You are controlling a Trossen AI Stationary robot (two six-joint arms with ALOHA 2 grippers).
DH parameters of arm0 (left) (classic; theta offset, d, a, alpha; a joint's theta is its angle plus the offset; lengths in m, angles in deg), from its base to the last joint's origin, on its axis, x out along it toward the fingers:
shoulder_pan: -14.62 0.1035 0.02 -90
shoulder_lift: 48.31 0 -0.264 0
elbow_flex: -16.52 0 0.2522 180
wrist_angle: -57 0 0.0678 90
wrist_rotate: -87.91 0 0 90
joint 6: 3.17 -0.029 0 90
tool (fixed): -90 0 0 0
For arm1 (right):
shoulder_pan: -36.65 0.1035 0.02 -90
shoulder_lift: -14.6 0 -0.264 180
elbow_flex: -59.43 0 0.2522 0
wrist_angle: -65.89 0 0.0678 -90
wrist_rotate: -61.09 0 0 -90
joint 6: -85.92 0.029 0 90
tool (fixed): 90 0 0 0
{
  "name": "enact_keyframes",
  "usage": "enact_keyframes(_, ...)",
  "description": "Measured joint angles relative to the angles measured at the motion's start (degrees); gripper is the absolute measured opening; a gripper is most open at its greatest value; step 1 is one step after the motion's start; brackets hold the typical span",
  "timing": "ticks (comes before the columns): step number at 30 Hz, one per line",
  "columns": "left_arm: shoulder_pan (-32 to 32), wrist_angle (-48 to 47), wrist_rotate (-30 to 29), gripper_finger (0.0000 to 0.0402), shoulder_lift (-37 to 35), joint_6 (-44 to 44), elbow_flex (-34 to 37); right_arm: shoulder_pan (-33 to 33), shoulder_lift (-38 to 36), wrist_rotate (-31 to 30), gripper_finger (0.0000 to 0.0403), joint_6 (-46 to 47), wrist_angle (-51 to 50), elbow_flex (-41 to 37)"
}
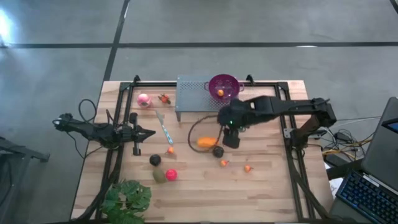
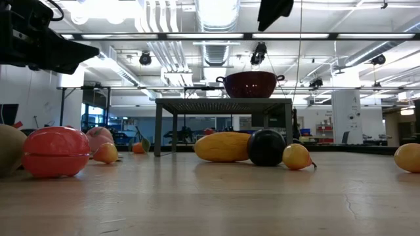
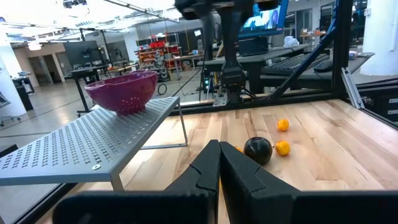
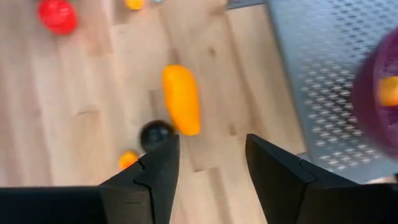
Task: Pick & Place Fruit
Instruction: Put the pear into the purple bowl on the shelf
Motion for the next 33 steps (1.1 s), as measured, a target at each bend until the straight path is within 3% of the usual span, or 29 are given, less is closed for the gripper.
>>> enact_keyframes(15, 0.01, -0.02, -0.02, 0.0012, 0.01, -0.01, 0.02, 14.84, 0.0, 0.02, 0.0196, 15.24, -3.8, -6.32)
enact_keyframes(33, 0.01, -0.01, -0.01, 0.0012, 0.01, -0.01, 0.0, 25.35, 0.0, 0.09, 0.0154, 33.71, -4.36, -20.29)
